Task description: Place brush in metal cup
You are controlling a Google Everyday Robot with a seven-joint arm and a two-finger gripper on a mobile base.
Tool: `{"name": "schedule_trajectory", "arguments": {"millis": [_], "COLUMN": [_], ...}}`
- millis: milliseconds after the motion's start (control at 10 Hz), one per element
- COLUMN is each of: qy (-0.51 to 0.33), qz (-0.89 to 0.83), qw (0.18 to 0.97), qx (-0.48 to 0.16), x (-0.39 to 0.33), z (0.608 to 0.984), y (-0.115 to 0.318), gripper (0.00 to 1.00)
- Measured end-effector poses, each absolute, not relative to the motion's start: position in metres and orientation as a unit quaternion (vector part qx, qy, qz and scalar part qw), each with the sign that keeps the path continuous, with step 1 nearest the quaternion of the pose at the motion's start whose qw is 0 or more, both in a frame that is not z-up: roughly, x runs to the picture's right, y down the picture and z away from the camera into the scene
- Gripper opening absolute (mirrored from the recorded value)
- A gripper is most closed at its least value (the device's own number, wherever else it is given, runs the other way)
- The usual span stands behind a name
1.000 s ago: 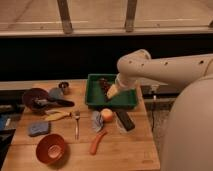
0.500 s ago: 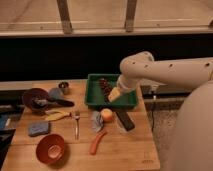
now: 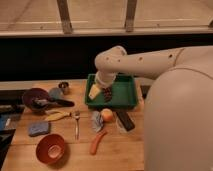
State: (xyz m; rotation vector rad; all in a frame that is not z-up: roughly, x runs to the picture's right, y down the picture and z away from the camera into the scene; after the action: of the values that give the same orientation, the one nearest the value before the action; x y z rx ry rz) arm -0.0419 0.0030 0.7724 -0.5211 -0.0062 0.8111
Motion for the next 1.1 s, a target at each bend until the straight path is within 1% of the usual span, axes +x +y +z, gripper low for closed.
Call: {"name": "schedule_trajectory", "arguments": {"millis": [100, 600, 800, 1000, 1100], "qy": [-0.020, -0.012, -0.003, -0.009, -0.015], "qz": [0.376, 0.377, 0.373, 0.351, 0.332], "qw": [0.891, 0.890, 0.889, 0.898, 0.904], "qx": [-0.256, -0.257, -0.264, -0.267, -0.269], "x": [-0.066, -0.059, -0.055, -0.071, -0.091], "z": [0.770, 0.771, 0.781, 0.785, 0.789], "y": [0.001, 0.003, 0.014, 0.013, 0.011], "gripper": [0.80, 0.80, 0.80, 0.80, 0.80]}}
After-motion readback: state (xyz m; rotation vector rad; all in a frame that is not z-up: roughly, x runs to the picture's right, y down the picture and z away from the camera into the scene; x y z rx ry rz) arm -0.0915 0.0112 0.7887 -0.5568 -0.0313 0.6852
